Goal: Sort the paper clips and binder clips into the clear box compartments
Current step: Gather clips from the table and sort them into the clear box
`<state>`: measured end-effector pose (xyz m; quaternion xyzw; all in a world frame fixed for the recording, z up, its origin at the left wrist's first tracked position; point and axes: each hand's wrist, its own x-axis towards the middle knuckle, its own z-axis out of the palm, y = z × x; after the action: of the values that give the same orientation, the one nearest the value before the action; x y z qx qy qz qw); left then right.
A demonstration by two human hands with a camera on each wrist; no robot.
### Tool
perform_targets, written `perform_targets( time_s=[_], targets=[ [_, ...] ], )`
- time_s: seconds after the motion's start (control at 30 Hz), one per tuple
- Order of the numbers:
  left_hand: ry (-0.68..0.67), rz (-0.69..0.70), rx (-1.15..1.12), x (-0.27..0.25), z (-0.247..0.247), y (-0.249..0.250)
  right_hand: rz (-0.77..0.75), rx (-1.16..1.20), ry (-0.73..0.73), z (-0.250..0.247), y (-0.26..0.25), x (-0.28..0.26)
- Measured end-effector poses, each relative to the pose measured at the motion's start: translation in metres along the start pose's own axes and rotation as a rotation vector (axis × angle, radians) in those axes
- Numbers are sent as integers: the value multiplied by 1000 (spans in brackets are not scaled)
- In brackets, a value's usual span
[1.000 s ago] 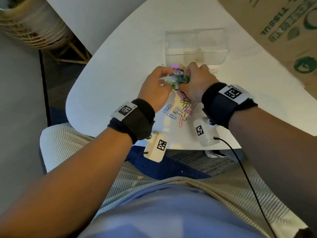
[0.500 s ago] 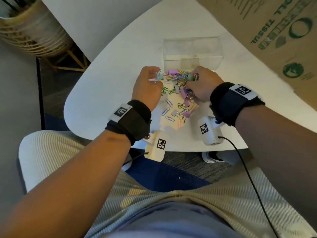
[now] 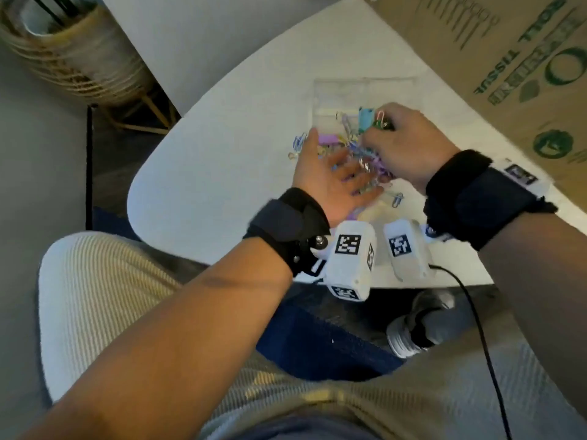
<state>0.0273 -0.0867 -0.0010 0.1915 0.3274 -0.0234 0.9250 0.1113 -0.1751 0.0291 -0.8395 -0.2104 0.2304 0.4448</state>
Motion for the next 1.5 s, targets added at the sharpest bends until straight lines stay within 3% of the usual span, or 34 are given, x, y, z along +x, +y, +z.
perform_targets(
  time_s=[0.1,0.2,0.33,0.53,0.67,0.87,1.0,1.17,1.37,1.5],
  targets=[
    [-57,-40,-114,12,7,1,-104,-225,-13,5,2,-3],
    [14,38,-128,23,12,0,-234,-343,9,14,7,-2],
    [24,147,-172,35,11,-10,-294,-418,-68,22,7,-3],
    [1,214,-203,35,9,-8,-338,-272,-168,14,-1,-5],
    [42,178,-192,32,8,0,-361,-135,-123,0,2,-2],
    [-30,194,-132,26,16,8,-396,-53,-35,-18,6,6],
    [-54,247,-197,30,18,11,-458,-150,73,-32,7,12],
    [-62,282,-178,29,18,7,-499,-411,-29,-37,15,12],
    [-33,233,-192,27,8,-5,-499,-514,-65,-26,20,13],
    [-42,283,-247,29,17,3,-563,-426,16,-28,20,17]
  ],
)
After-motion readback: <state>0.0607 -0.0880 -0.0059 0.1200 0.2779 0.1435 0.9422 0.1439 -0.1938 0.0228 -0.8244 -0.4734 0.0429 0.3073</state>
